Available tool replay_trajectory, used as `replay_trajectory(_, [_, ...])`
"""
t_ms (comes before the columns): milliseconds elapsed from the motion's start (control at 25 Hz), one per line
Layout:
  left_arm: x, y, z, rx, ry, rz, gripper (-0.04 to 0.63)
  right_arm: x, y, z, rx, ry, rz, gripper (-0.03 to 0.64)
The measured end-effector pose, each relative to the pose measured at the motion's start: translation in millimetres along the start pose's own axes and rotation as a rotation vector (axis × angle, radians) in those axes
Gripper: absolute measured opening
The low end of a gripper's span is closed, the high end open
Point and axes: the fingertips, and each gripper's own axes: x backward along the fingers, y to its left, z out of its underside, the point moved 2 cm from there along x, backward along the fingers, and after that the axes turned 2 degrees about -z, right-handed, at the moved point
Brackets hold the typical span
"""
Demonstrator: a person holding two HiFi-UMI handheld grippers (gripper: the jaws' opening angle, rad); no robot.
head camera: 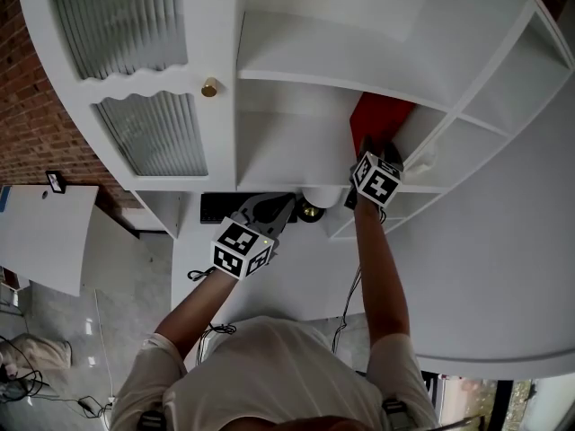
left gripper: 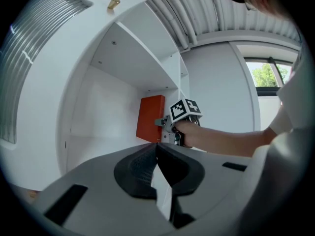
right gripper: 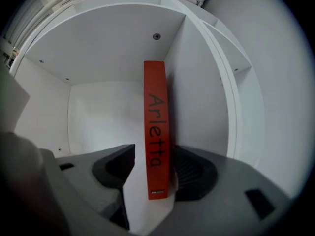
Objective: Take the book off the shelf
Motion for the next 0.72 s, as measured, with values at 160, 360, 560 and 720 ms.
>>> replay_trajectory(160, [-2,-3,2,0.004,0.004,0.005,-0.006,-7,-1,-1,0.002,0.001,0.013,0.225])
replay_trajectory(360, [-4,-5,2,0.005,0.005,0.003,-0.006,-17,1,-1,0.01,0.002,0.008,0.227])
replay_trajectory(560, [-4,-3,4,0.012,0.007,-0.012,-0.006,-18,6,-1,0.028,-0.013,-0.028,0.225])
replay_trajectory(720, [-7,-3,6,0.016,0.009,-0.02,-0.006,-24,11,0,0.038,-0.008,-0.068,0.225])
